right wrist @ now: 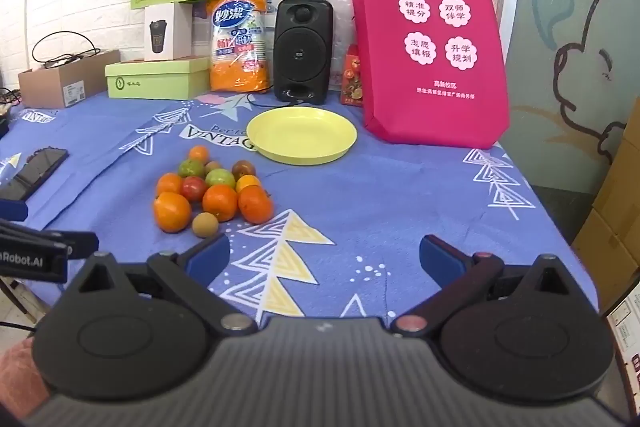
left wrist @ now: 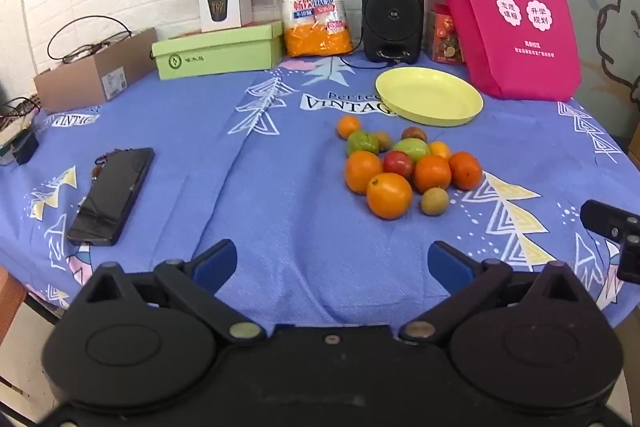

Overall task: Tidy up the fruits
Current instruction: 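Move both tools toward the fruit pile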

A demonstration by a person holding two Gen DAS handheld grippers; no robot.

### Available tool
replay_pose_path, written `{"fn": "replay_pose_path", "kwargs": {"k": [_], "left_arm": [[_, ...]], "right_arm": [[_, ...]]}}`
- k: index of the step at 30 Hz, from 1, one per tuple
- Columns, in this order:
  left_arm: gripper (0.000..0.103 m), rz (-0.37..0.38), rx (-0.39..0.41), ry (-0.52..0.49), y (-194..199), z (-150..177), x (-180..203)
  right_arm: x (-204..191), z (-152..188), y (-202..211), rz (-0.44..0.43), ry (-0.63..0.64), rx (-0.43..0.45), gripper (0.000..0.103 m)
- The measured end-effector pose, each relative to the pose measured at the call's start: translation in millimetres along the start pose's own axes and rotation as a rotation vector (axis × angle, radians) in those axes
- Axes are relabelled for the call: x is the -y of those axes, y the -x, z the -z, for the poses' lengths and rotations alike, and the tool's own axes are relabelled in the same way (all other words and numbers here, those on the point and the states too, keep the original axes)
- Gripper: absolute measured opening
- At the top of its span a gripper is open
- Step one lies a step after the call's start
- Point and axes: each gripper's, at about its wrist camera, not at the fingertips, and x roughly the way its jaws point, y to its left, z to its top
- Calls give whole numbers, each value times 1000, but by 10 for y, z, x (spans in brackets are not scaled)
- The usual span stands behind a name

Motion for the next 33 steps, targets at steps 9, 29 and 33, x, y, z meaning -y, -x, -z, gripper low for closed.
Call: {"fn": "replay_pose_path", "kwargs": {"k": [9,29,33], "left_arm": [[103,-12,1,-9,-66,8,4],[103,56,0,-139,-491,-50,60],[103,98,-12,-110,-673,-103,28]], "right_arm": [[-363,125,-6,-5,13,3,103],[-345,175,-458,-143,84,-50,96],[-377,161,-630,-148,124,-63,88]]}}
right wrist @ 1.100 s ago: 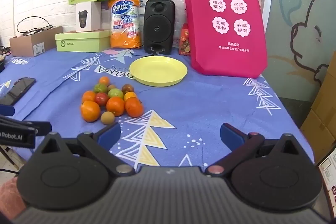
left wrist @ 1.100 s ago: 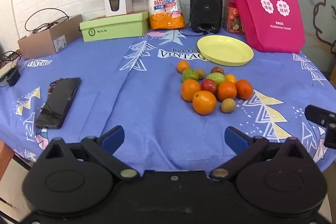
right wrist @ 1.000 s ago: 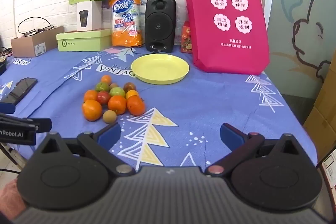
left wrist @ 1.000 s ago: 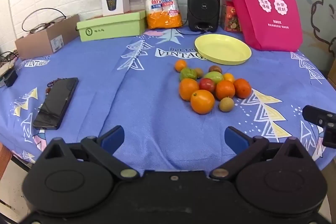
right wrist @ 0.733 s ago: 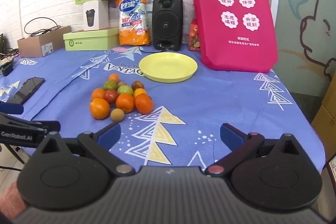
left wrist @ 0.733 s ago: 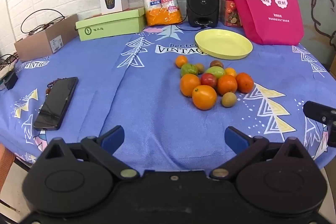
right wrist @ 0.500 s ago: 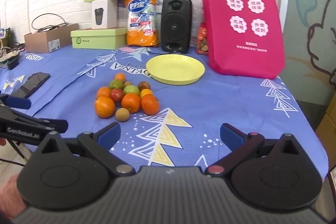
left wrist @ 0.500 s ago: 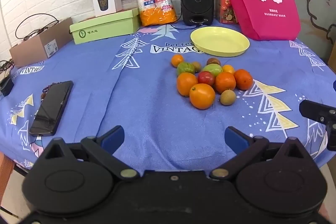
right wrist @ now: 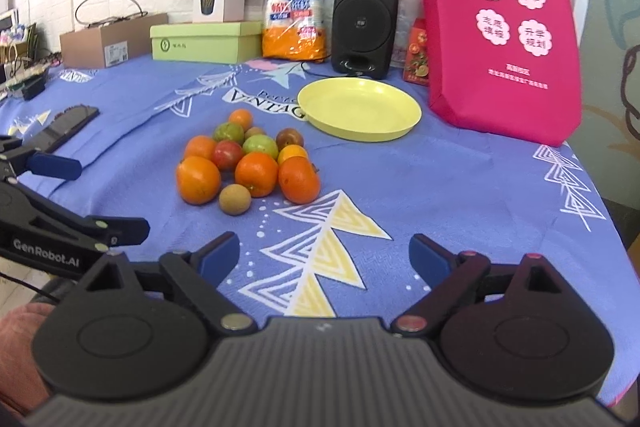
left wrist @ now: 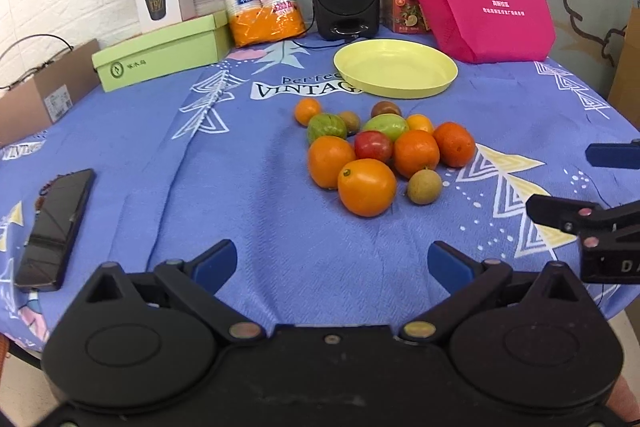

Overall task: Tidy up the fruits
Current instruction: 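Move both tools toward the fruit pile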

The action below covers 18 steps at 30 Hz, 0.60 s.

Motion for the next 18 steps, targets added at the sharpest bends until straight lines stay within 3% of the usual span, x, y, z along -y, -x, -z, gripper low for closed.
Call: {"fn": "replay_pose_path", "kwargs": {"k": [6,10,14,18], "left_arm": [[91,35,0,15,-326,-119,-92],[75,59,-40,-1,-560,-199,-129],[58,131,-41,9,-719,-270,-148],[55,152,-36,11,-818,-342,-131]], "right_arm": [[24,-111,-350,-4,63,-33,81],[57,-170,-514,-7,83,-41,80],[74,-220,-649,-14,104,-51,80],[64,-267,-736,-31,129,-58,80]]}}
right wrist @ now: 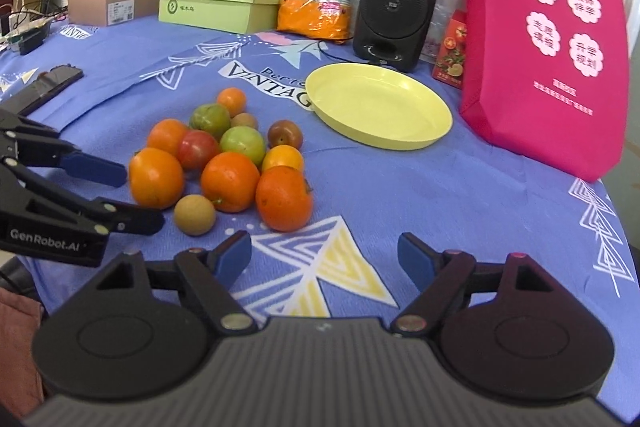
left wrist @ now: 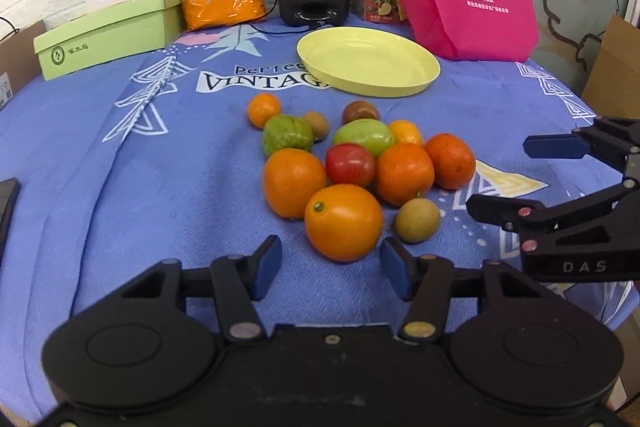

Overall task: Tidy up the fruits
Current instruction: 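Move both tools toward the fruit pile, then grasp a large orange with the left tool while the right tool grasps a tangerine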

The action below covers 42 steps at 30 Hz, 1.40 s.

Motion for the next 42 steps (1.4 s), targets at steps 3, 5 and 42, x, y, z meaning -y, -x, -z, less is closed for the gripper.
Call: {"fn": "replay_pose_path", "kwargs": {"k": [3,5,42], "left_arm": [[55,9,1,2,-59,-52,5],[55,12,-2,2,-100,-72,6],[41,25,62,-28,303,36,86]], "right_arm": [[-16,-19,-49,-4,20,-6,79],[-18,-26,-74,-11,24,-8,79],[42,-28,-34,-162,-69,29,35]]}}
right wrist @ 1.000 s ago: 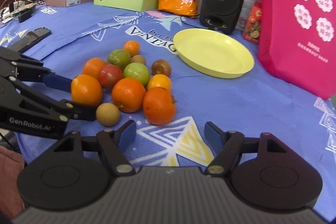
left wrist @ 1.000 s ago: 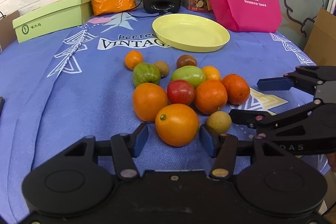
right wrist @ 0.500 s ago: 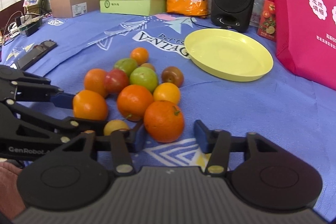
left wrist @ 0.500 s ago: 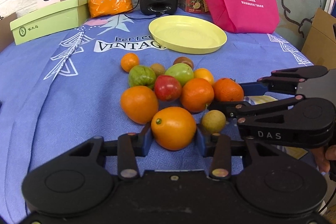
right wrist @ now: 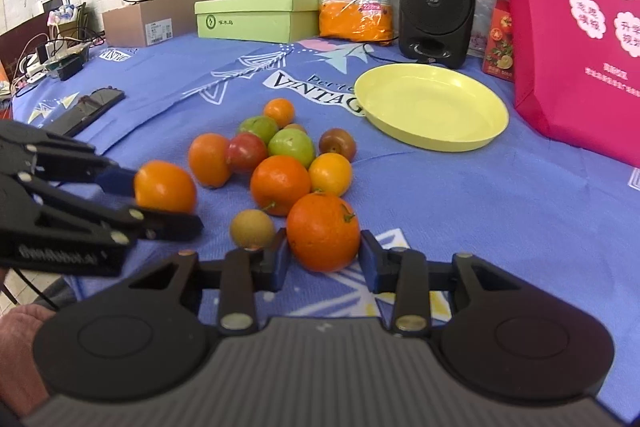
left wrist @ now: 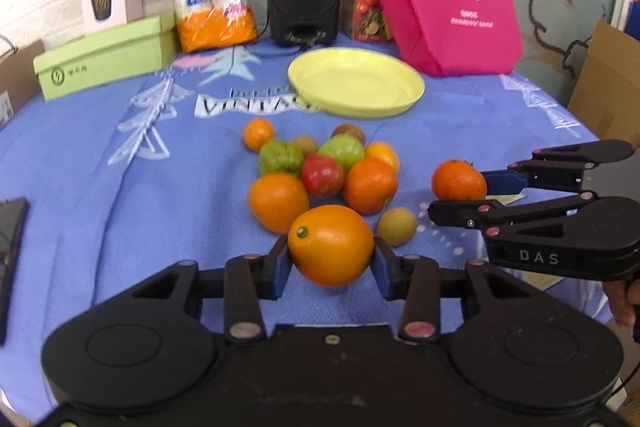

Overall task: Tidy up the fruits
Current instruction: 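Carry both fruits over the yellow plate and open both tools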

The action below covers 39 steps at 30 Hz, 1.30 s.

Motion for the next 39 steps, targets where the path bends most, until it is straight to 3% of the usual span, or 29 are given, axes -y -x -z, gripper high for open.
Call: {"fn": "replay_pose_path", "kwargs": {"k": [13,24,33,34,38,39], "left_arm": [[41,-2,45,-41,-185,-796,-26],[41,36,-26,-32,-1310,-1602,-122],[42,40,-112,-31,-2047,-1722,-166],[45,33,-117,-33,-2097,-1725,-167],[97,-10,-75,-21,-2116,-1776,-177],[100,-19,-59,-19,-2084,-1793,-177]], "right_arm": [[271,-480,95,59,-12,62,35],[833,-981,-632,115,-34,-1,35],[1093,-1017,-1162,102,-47,-64,36],[1103,-1012,-1204,100,-49,-67,36],[1135,-1026,-1295,111,-56,-63,39],[1145,-1035,-1280,117,-63,-52,48]]}}
